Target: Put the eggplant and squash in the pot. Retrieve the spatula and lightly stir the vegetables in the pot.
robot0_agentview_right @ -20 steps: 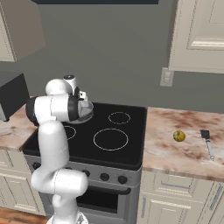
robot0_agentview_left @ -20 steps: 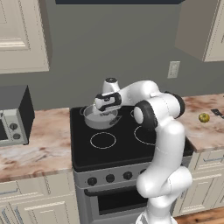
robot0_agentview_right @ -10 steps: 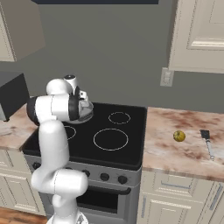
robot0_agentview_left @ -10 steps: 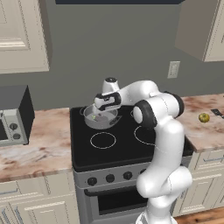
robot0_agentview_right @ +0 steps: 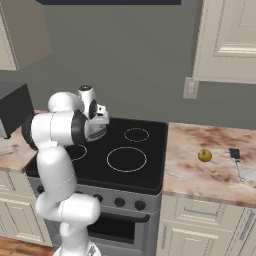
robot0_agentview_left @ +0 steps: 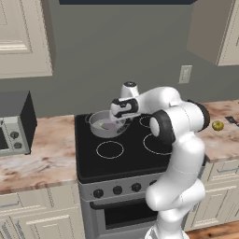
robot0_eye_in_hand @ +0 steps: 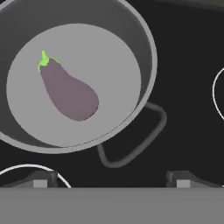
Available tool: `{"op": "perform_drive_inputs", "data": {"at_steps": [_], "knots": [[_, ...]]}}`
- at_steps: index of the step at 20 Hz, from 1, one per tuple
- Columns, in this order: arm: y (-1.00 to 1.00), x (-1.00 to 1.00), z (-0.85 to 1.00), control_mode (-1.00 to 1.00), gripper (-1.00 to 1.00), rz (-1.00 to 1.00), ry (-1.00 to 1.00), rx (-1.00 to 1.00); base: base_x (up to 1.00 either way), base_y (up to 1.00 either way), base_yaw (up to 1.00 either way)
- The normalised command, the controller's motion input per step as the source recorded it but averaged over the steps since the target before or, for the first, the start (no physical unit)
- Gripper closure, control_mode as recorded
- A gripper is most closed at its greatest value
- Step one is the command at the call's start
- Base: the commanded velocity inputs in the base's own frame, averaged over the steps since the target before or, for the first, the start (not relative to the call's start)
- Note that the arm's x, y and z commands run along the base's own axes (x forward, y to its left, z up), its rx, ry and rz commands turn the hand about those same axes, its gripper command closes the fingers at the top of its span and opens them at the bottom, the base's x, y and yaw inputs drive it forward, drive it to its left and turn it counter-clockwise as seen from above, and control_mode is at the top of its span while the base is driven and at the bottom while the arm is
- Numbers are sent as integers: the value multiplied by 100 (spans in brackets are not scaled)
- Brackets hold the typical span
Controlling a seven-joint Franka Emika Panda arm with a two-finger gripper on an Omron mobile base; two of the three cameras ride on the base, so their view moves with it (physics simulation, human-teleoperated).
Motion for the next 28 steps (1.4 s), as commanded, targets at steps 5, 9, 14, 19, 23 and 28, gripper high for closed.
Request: {"op": "perform_drive_inputs", "data": {"at_steps": [5,9,14,19,23,28], "knots": [[-69,-34,5,-100,-100,-17,-4,0,0,0,0],[-71,-18,4,-100,-100,-22,-1,0,0,0,0],[-84,-16,0,-100,-100,-30,0,0,0,0,0],[-88,-7,0,-100,-100,-33,0,0,0,0,0],[-98,-8,0,-100,-100,-33,0,4,0,0,0],[-100,-22,0,-100,-100,-34,0,12,0,0,0]]}}
